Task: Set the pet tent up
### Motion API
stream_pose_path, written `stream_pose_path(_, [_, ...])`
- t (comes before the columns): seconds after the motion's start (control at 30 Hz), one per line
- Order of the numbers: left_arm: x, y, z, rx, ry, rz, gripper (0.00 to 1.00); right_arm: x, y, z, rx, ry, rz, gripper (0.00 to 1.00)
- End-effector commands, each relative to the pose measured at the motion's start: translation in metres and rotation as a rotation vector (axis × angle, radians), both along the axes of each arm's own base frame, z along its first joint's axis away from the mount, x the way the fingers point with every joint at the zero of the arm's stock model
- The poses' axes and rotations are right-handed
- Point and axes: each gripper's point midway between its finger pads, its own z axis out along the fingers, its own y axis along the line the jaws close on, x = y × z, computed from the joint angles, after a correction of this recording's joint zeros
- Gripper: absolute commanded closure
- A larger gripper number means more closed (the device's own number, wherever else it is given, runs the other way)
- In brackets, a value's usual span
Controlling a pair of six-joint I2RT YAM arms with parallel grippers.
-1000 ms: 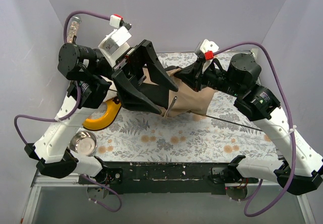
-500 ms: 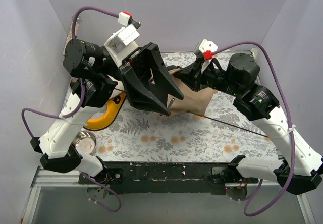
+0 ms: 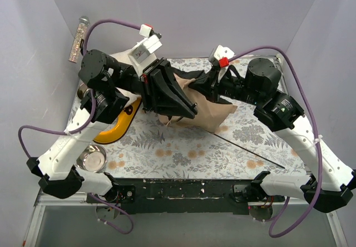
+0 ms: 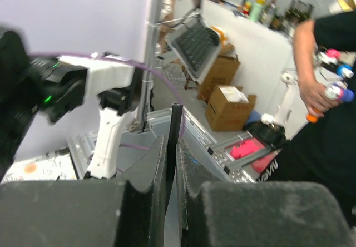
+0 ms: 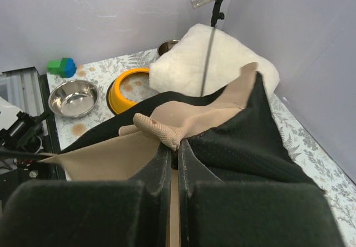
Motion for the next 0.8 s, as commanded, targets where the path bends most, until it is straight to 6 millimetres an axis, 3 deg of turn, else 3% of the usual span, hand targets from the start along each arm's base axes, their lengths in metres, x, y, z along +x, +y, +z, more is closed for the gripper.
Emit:
stream_pose_path(0.0, [0.045,0.004,-0.043,0.158,0.255,0.127,1.00,-0.006,-0.005,0.055,0.121,-0.136,0.012,0.99])
stream_pose_path(0.17, [0.083,0.012,-0.094,0.253,0.425,0.235,1.00,-0.013,-0.004,0.057,0.138,-0.133,0.037,0.99])
stream_pose_path(0.43, [0.116,0.022,-0.155,0.355,0.586,0.317,1.00,-0.022,-0.001,0.058,0.151,-0.123,0.084,0.99])
stream_pose_path(0.77, [0.111,0.028,-0.211,0.463,0.663,0.335,1.00,-0.022,-0.003,0.052,0.148,-0.103,0.074,0.99])
